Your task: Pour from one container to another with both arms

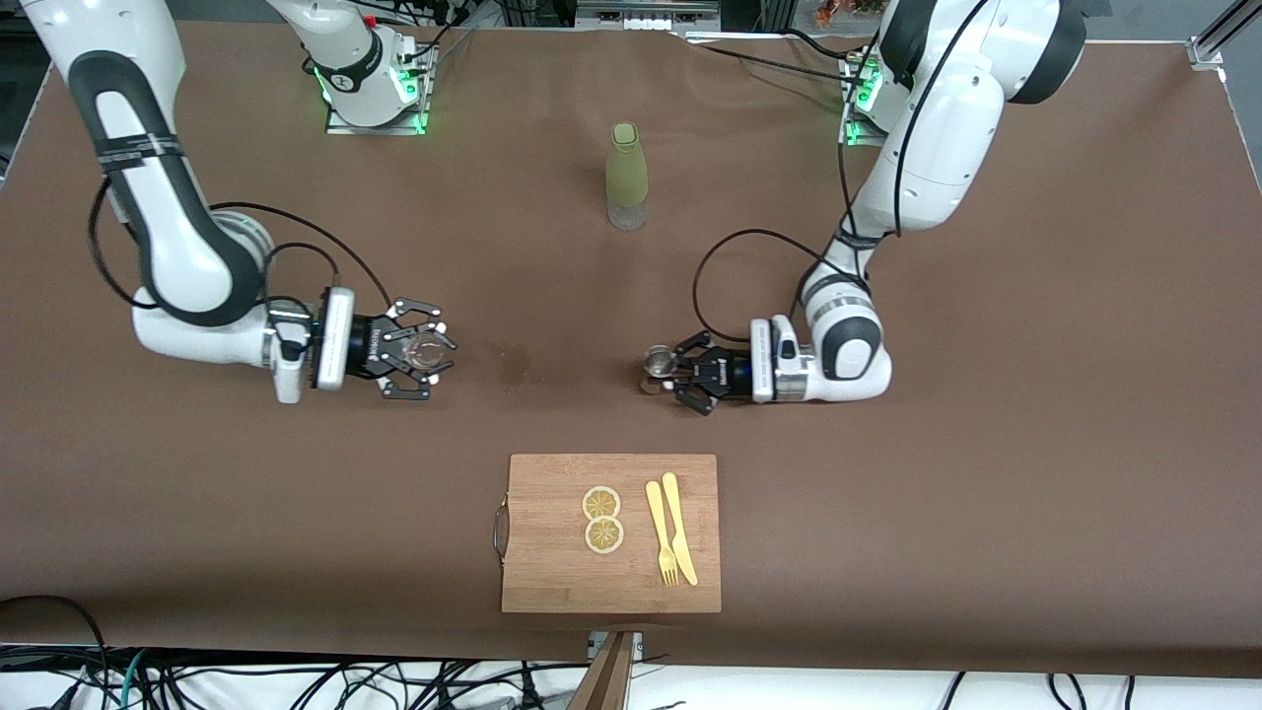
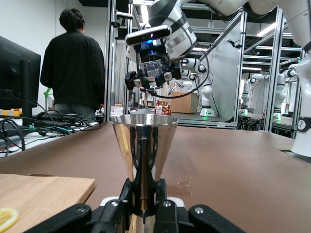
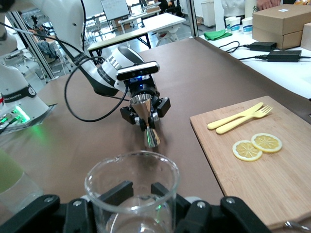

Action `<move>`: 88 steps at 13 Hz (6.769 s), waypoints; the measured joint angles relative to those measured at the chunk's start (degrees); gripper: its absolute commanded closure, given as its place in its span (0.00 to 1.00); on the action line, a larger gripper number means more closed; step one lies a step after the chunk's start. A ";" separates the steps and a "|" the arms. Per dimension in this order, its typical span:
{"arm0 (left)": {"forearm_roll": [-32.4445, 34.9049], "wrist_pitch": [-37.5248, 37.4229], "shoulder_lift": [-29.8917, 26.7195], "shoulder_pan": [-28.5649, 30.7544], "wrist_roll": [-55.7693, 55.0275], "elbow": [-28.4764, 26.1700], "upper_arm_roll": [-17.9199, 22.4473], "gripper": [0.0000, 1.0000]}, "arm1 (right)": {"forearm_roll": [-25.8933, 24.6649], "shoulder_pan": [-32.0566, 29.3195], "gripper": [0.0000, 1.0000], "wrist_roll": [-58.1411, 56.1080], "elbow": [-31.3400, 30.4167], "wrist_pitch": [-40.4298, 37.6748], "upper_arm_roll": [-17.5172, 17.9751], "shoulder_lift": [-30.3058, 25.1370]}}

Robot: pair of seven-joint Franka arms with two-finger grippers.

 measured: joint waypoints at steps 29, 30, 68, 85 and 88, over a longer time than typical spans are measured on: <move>-7.73 13.11 4.55 -11.30 -4.21 10.43 -2.96 1.00 | -16.97 10.98 0.76 3.39 -5.89 30.42 5.64 -6.45; -7.73 13.30 4.55 -11.35 -4.21 10.47 -2.96 1.00 | -17.03 11.61 0.76 3.39 -5.89 31.94 5.64 -6.46; -7.76 15.93 5.14 -12.61 -4.21 11.68 -2.88 1.00 | -30.68 16.62 0.76 1.48 -10.53 42.05 4.25 -9.80; -7.76 15.65 4.86 -11.34 -2.53 11.56 -1.49 1.00 | 9.29 16.69 0.77 3.18 -9.67 31.49 -0.97 -10.56; -5.98 14.64 2.23 -8.16 -1.19 7.92 -1.08 1.00 | 14.84 16.47 0.77 3.19 -9.59 25.31 -5.78 -10.61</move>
